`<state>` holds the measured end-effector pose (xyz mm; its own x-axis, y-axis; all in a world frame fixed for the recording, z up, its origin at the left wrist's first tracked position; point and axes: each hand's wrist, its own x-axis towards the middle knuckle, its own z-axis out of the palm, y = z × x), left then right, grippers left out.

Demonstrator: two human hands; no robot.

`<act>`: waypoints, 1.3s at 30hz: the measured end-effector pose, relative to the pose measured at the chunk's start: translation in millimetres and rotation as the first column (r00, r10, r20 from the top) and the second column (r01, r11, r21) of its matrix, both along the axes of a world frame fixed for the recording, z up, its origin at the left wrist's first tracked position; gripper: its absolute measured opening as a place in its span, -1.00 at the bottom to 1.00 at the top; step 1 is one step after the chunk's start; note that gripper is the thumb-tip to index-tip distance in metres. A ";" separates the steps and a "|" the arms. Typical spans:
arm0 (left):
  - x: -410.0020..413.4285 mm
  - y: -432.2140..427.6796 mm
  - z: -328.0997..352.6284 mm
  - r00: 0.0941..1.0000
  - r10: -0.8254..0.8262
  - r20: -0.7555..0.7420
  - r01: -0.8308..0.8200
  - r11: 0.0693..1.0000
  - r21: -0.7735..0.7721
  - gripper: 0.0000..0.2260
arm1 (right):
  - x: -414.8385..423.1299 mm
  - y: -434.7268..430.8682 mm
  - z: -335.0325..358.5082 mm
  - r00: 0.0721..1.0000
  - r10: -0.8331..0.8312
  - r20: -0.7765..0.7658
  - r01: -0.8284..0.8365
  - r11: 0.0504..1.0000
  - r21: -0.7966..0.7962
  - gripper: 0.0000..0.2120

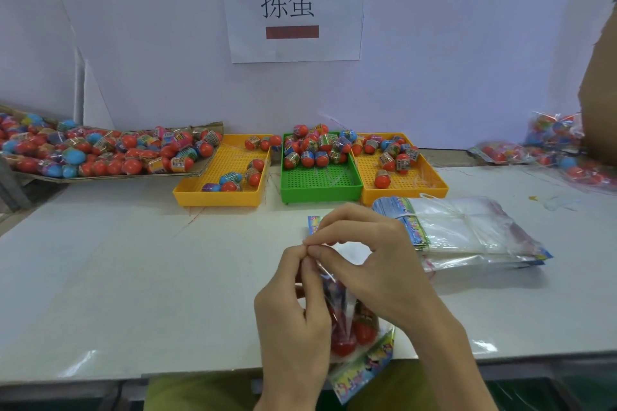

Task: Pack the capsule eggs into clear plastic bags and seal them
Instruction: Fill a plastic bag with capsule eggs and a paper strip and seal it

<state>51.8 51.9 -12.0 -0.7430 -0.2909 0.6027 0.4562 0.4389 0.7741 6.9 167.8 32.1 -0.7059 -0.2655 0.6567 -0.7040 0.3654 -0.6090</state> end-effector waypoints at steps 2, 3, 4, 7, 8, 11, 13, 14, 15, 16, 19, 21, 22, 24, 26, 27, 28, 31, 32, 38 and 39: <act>0.5 0.0 -0.6 1.000 -0.005 0.003 0.005 1.000 -0.007 -0.76 | 1.3 -0.4 -0.1 1.000 0.003 -0.013 -0.003 1.000 0.019 -0.92; 0.6 -0.1 -0.7 1.000 -0.007 0.005 0.007 1.000 -0.006 -0.76 | 1.8 -1.0 -0.2 1.000 0.008 -0.015 -0.008 1.000 0.026 -0.92; 0.6 0.0 -0.6 1.000 -0.009 0.006 0.009 1.000 -0.001 -0.76 | 2.1 -1.3 -0.4 1.000 0.014 -0.014 -0.014 1.000 0.028 -0.92; -0.2 -0.2 -0.9 1.000 -0.015 0.004 0.015 1.000 0.016 -0.79 | 2.0 -2.0 -2.0 1.000 0.026 -0.008 -0.026 0.999 0.022 -0.92; -0.4 -0.4 -1.4 1.000 -0.013 0.003 0.013 1.000 0.019 -0.81 | 1.9 -2.1 -2.8 1.000 0.027 -0.004 -0.027 0.999 0.021 -0.92; -1.0 -1.1 -3.5 1.000 -0.007 0.004 0.007 1.000 0.023 -0.84 | 0.6 -2.4 -5.8 1.000 0.015 -0.019 -0.014 1.000 0.018 -0.92; -1.0 -1.1 -4.3 1.000 -0.009 0.010 0.009 1.000 0.025 -0.85 | -0.5 -2.5 -8.6 0.999 -0.001 -0.042 0.001 1.000 -0.001 -0.92; -1.2 -0.8 -4.2 1.000 -0.013 0.013 0.013 1.000 0.023 -0.85 | -1.0 -2.7 -9.9 0.998 -0.012 -0.055 0.011 1.000 -0.014 -0.92; -1.1 -0.6 -3.8 1.000 -0.017 0.016 0.016 1.000 0.022 -0.85 | -1.1 -3.0 -11.2 0.997 -0.024 -0.069 0.022 0.999 -0.026 -0.92; -1.3 -0.5 -3.4 1.000 -0.019 0.019 0.019 1.000 0.023 -0.85 | -1.2 -3.7 -12.6 0.996 -0.035 -0.081 0.032 0.999 -0.038 -0.92; -1.7 -1.2 -2.8 1.000 -0.021 0.020 0.020 0.999 0.030 -0.85 | -0.5 -7.1 -16.0 0.991 -0.073 -0.108 0.068 0.996 -0.053 -0.90; -2.1 -1.3 -2.4 1.000 -0.024 0.018 0.023 0.999 0.039 -0.85 | 0.6 -9.8 -17.3 0.987 -0.101 -0.123 0.094 0.993 -0.066 -0.89; -2.0 -1.1 -2.0 0.999 -0.028 0.016 0.028 0.999 0.044 -0.85 | 1.3 -11.2 -17.3 0.985 -0.115 -0.129 0.106 0.991 -0.076 -0.89; -1.5 -0.8 -1.9 0.999 -0.035 0.011 0.034 0.998 0.047 -0.83 | 2.7 -13.6 -16.2 0.981 -0.137 -0.137 0.126 0.988 -0.087 -0.90; -1.9 -1.5 -2.0 0.999 -0.035 0.013 0.034 0.998 0.056 -0.82 | 4.1 -17.1 -14.9 0.980 -0.148 -0.131 0.137 0.986 -0.091 -0.87; -2.2 -1.8 -2.1 0.999 -0.036 0.013 0.035 0.997 0.063 -0.82 | 4.7 -19.0 -14.6 0.980 -0.154 -0.123 0.143 0.985 -0.093 -0.85; -2.5 -2.3 -1.7 0.999 -0.037 0.013 0.036 0.997 0.066 -0.82 | 5.4 -20.6 -14.5 0.980 -0.162 -0.113 0.151 0.984 -0.098 -0.83; -2.9 -2.9 -0.2 0.999 -0.047 0.026 0.046 0.997 0.061 -0.83 | 6.9 -23.0 -14.9 0.978 -0.191 -0.081 0.179 0.974 -0.140 -0.85; -3.0 -3.0 -0.2 0.998 -0.051 0.031 0.050 0.997 0.058 -0.84 | 7.4 -23.6 -15.2 0.976 -0.205 -0.072 0.192 0.969 -0.156 -0.86; -1.4 -0.8 -0.9 0.999 -0.028 0.040 0.026 0.998 0.056 -0.85 | 4.8 -21.9 -12.2 0.946 -0.323 -0.034 0.305 0.919 -0.249 -0.88; 0.4 -0.2 -0.8 0.999 -0.036 0.036 0.032 0.996 0.089 -0.85 | 2.0 -16.2 -10.4 0.936 -0.352 -0.013 0.333 0.896 -0.295 -0.88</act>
